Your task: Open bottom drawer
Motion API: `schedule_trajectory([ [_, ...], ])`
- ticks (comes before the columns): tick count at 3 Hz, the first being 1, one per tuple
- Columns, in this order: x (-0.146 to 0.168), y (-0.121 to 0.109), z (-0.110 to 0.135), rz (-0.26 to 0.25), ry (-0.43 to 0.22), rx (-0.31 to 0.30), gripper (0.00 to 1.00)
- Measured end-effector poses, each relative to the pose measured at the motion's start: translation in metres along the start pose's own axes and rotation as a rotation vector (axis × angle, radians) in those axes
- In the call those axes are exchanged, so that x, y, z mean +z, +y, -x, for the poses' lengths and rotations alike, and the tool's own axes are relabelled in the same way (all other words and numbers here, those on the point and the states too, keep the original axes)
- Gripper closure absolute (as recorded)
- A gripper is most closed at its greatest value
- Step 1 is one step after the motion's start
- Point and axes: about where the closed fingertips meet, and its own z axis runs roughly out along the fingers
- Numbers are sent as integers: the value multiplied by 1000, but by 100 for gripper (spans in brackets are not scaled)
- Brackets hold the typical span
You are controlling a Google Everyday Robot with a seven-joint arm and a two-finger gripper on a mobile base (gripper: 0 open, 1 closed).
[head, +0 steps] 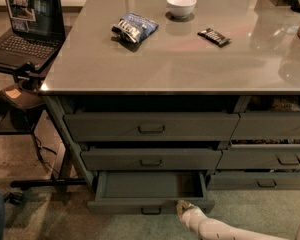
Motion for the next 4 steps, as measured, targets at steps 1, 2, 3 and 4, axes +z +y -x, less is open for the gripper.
schedule_trajectory([
  [1, -2, -2, 3, 0, 0, 0, 100],
  [2, -2, -2, 3, 0, 0, 0, 81],
  [3, -2, -2, 3, 0, 0, 0, 58],
  [4, -2, -2, 3, 0, 0, 0, 35],
])
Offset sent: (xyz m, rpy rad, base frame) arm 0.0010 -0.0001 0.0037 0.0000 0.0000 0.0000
